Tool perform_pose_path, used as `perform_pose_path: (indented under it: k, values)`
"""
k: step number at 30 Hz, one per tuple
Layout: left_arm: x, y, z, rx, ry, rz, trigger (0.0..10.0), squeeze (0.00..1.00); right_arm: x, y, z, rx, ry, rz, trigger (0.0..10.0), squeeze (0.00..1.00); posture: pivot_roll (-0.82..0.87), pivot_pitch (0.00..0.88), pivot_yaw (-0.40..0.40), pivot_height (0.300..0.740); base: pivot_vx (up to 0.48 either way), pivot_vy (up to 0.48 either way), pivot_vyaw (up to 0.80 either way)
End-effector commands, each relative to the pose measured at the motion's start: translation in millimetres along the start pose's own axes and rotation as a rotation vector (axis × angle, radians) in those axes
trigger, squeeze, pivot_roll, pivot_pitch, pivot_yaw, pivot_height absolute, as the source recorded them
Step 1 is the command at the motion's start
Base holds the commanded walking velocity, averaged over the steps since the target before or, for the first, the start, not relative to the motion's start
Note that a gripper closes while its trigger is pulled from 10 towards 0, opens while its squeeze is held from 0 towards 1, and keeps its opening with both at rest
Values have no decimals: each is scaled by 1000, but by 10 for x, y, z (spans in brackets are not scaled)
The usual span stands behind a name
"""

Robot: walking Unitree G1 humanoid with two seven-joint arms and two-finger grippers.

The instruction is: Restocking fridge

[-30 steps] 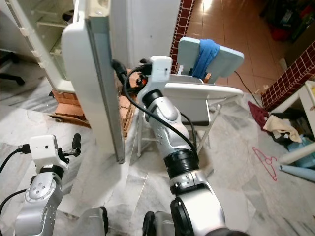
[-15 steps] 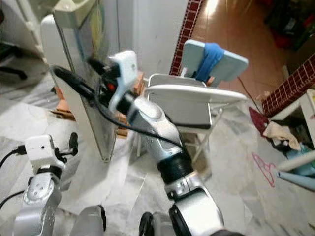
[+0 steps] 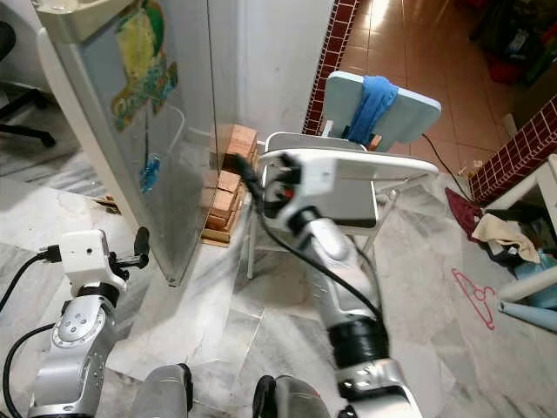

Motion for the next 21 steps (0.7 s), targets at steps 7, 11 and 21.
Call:
perform_pose_path:
  k: [7, 11, 21]
  values:
    - [101, -50, -38, -55, -59, -75, 10000, 0, 110, -259, 218, -143, -42, 101, 10000, 0, 91, 136, -43, 740, 0, 0, 0]
    - [95, -35, -66, -60, -53, -80, 10000, 0, 3, -300, 342, -193, -16, 110, 10000, 0, 90, 133, -38, 740, 0, 358, 0]
    - [145, 11, -159, -52, -73, -90, 10000, 0, 15, -288, 361, -220, -23, 132, 10000, 0, 90, 120, -44, 740, 0, 475, 0]
Point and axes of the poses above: a point about 5 cm out from each wrist's last joint towards the gripper, its own z axis pointing back from the gripper into the wrist, its own x axis along the axis of the wrist's last joint, y = z × x, the point moved 1 cm from there along -z, pointing out of the wrist towards the gripper, and after that the axes turned 3 degrees about -z, right-handed, at the moved point
